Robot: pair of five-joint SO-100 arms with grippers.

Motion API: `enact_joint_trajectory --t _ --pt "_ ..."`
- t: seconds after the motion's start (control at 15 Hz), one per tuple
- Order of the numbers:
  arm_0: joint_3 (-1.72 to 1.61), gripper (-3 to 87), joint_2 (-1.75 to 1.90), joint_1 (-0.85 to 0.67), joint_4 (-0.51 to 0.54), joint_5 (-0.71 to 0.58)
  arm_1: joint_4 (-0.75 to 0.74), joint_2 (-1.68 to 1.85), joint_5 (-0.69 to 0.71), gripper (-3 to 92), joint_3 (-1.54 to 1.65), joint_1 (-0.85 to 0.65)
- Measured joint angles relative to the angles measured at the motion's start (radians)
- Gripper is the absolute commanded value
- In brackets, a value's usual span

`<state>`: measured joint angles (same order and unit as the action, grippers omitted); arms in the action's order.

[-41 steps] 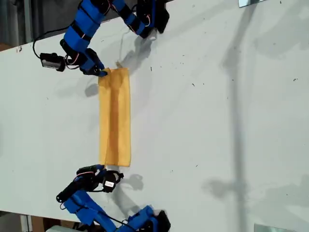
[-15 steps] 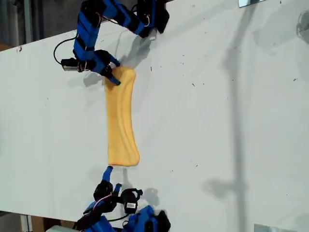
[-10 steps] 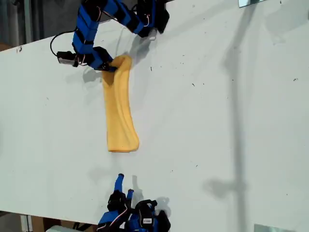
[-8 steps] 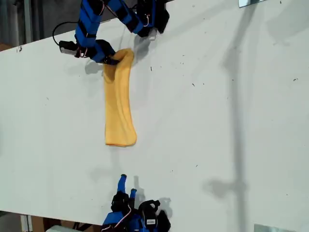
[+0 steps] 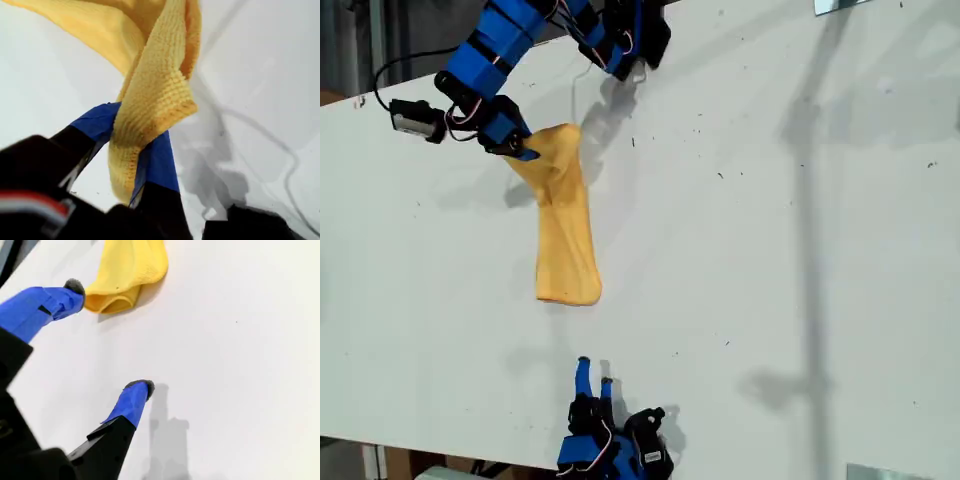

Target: Grasp corners of a square towel and fold twice.

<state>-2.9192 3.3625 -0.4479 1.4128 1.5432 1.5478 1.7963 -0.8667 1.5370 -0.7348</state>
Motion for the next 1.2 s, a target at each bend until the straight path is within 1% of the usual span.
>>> enact_joint_trajectory --t 0.13,0.2,0.33,0.4,0.6,0.8,0.93,1.0,1.07,1.13,1.2 --pt "-0.084 33.8 0.061 -0.017 -0.023 -0.043 -0.032 -0.026 0.037 -0.1 -0.133 0.038" --pt "-0.130 34.6 0.080 -0.044 -0.055 -0.080 -0.097 -0.057 0.064 -0.1 -0.160 0.060" --pt "-0.172 35.0 0.098 -0.110 -0.084 -0.118 -0.247 -0.167 0.106 -0.1 -0.216 0.124" --pt "-0.178 35.1 0.098 -0.120 -0.087 -0.120 -0.314 -0.252 0.117 -0.1 -0.261 0.158" --pt "-0.181 34.8 0.101 -0.137 -0.087 -0.120 -0.399 -0.618 0.132 -0.1 -0.571 0.236" --pt "-0.187 34.7 0.101 -0.137 -0.087 -0.120 -0.603 -0.758 0.166 -0.1 -0.598 0.284" --pt "-0.187 34.7 0.101 -0.137 -0.087 -0.120 -0.658 -0.781 0.170 0.5 -0.598 0.299" --pt "-0.187 34.7 0.101 -0.137 -0.087 -0.120 -0.664 -0.784 0.170 6.9 -0.598 0.296" --pt "-0.187 34.7 0.101 -0.137 -0.087 -0.120 -0.664 -0.784 0.169 19.1 -0.598 0.295" --pt "-0.187 34.7 0.101 -0.137 -0.087 -0.120 -0.669 -0.784 0.169 24.8 -0.598 0.295" --pt "-0.187 34.7 0.101 -0.137 -0.087 -0.120 -0.676 -0.784 0.169 26.1 -0.598 0.291"
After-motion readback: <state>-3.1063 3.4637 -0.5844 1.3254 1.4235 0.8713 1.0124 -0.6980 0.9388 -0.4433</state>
